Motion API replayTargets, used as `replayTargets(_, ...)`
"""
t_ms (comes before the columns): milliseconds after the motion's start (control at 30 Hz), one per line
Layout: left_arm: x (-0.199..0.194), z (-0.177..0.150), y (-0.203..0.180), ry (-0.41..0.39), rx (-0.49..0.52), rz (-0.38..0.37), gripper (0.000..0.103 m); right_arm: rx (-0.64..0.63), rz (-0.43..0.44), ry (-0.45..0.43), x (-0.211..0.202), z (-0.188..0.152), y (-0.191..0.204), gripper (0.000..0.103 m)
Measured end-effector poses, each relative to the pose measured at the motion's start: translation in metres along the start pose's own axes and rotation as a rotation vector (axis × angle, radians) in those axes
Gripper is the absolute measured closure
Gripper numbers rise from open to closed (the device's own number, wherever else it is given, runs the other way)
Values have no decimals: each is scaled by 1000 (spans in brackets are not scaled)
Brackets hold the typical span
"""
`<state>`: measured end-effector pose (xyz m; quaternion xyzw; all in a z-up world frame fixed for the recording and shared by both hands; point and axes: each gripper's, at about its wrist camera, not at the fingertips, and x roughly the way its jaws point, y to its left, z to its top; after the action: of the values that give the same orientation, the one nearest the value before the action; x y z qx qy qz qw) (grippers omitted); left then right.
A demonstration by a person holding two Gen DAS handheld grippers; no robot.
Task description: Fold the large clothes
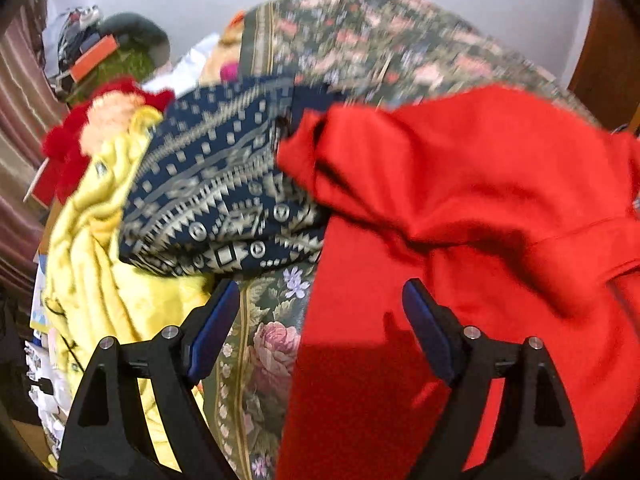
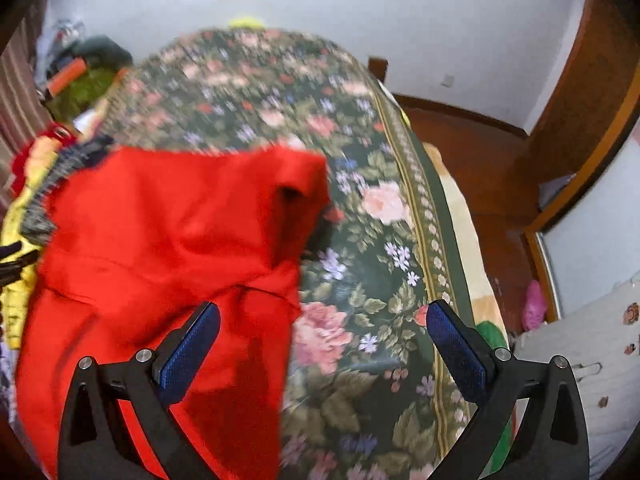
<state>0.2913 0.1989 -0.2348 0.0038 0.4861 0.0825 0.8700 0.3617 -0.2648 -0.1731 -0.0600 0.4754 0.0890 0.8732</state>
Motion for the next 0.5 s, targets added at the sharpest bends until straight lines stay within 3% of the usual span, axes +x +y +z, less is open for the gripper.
replayTargets(267, -71, 4, 1, -122, 14, -45, 20, 15, 85, -103, -69, -7, 14, 1)
replayTargets(500, -101, -25, 12, -138, 24, -75, 19, 27, 127, -97, -96, -48, 25, 1)
